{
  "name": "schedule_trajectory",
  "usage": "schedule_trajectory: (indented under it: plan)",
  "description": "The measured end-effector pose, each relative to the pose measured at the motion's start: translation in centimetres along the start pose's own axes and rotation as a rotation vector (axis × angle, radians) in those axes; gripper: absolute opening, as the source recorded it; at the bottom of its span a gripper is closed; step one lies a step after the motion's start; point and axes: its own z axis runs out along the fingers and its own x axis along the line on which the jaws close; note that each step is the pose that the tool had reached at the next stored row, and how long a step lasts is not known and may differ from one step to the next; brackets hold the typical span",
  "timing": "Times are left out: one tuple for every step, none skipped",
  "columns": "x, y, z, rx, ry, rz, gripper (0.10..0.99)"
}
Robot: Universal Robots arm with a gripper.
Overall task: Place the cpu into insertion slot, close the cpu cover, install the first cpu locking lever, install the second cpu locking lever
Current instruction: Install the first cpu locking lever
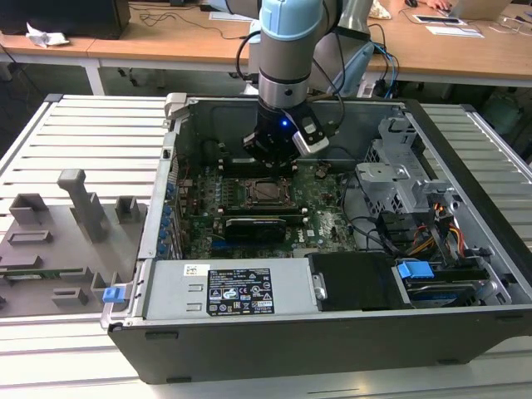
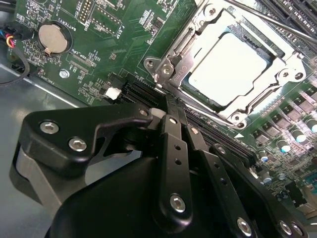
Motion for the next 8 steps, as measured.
schedule_trajectory:
  plan:
    - [0.0, 0.0, 0.01, 0.002, 0.0002, 0.0, 0.106]
    - [0.0, -0.01, 0.02, 0.003, 0.0003, 0.0, 0.106]
    - [0.0, -0.01, 0.04, 0.005, 0.0004, 0.0, 0.106]
    - [0.0, -0.01, 0.07, 0.006, 0.0006, 0.0, 0.106]
    - [0.0, -0.01, 0.08, 0.007, 0.0007, 0.0, 0.106]
    - [0.01, -0.02, 0.12, 0.01, 0.0009, 0.0, 0.106]
    - [0.01, -0.02, 0.14, 0.011, 0.001, 0.0, 0.106]
    - [0.01, -0.02, 0.16, 0.012, 0.001, 0.0, 0.106]
